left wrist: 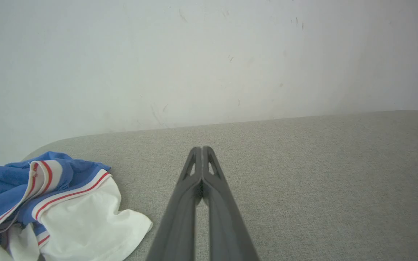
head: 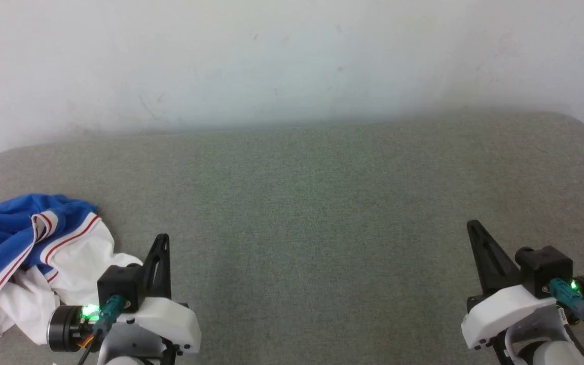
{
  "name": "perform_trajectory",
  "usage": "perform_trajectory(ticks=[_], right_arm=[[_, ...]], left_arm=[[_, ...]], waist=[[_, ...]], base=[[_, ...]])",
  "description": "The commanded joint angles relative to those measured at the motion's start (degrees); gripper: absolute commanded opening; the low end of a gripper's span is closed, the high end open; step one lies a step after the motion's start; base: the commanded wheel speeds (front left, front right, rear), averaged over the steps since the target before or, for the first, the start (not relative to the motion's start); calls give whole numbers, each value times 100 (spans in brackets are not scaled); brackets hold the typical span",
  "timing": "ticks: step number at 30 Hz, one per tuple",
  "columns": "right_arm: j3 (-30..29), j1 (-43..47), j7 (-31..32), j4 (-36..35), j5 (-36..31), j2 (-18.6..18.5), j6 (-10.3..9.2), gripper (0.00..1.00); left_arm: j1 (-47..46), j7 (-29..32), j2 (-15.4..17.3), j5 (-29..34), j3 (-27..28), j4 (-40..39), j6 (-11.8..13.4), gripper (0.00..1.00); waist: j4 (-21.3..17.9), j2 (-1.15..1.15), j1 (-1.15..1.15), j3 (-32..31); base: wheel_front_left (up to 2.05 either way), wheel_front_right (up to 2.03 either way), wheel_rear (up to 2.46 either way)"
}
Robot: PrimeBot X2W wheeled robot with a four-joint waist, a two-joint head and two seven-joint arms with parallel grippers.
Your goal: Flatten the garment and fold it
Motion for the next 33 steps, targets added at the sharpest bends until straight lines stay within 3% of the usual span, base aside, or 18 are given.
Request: perform_trajectory(ticks=[1,33], right_arm=[[3,-50,3,8,-43,18,-5,100],[-370,87,-327,133,256,1,-1,100]], left_arm=[[-67,1,-25,21,23,12,-47,100],[182,-328,-3,-92,-14,-222,26,100]], waist=[[0,0,0,0],[150,0,0,84]], base=[[0,0,0],[0,0,0]])
